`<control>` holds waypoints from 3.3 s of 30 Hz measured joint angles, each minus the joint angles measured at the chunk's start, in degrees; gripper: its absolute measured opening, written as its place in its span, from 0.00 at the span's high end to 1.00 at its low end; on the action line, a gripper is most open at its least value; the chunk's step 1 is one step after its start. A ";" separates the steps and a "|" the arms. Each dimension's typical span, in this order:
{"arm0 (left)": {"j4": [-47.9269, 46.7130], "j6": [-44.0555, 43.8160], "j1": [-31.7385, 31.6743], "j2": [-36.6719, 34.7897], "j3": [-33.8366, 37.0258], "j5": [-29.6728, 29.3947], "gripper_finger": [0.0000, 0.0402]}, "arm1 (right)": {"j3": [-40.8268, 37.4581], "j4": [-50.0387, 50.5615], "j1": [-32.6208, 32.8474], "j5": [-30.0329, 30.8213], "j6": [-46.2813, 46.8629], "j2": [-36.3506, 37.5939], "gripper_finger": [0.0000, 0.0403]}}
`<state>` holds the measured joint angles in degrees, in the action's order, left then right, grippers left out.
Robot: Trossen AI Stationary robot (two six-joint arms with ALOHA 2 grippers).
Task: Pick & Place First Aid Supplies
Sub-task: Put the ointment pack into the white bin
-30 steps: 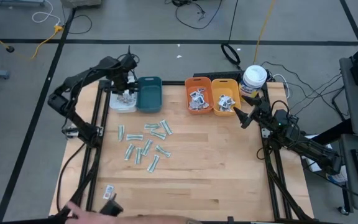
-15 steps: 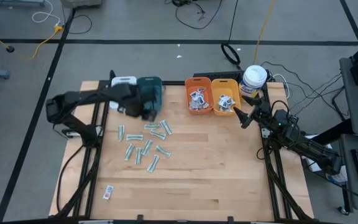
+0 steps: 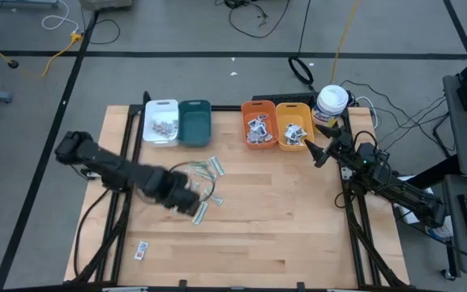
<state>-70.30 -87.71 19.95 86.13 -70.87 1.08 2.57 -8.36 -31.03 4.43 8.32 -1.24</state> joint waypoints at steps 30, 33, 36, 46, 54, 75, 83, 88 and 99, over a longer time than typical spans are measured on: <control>0.60 -36.79 32.32 8.00 0.00 7.41 0.49 | 0.00 0.00 0.02 0.01 0.00 0.00 0.03; 0.88 -34.78 31.75 11.27 0.00 10.60 0.48 | 0.00 -0.01 0.01 0.00 -0.01 -0.01 0.03; 1.15 -32.83 31.18 14.14 0.00 12.41 0.48 | 0.01 0.00 0.02 0.00 -0.02 -0.01 0.03; 0.95 -28.29 29.44 23.38 0.00 19.07 0.48 | 0.01 0.00 0.02 0.00 0.00 -0.01 0.03; -0.14 -26.41 29.46 27.50 0.02 22.43 0.48 | 0.02 0.00 0.01 0.00 0.00 -0.02 0.03; 7.81 -25.98 29.40 28.00 0.00 17.24 0.98 | 0.00 -0.01 0.02 0.00 -0.01 -0.01 0.03; 9.03 -25.28 29.17 27.92 0.00 17.09 0.99 | 0.00 0.00 0.01 0.01 -0.01 -0.02 0.03; 5.81 -25.85 28.48 24.88 -1.02 15.78 1.00 | 0.00 -0.01 0.02 0.01 -0.02 -0.02 0.03; -9.30 -26.35 26.70 18.94 -6.03 13.42 1.00 | 0.00 -0.02 0.01 0.02 -0.01 -0.02 0.03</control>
<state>-79.60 -114.06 46.65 105.06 -76.91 14.50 2.57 -8.38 -31.02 4.45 8.31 -1.26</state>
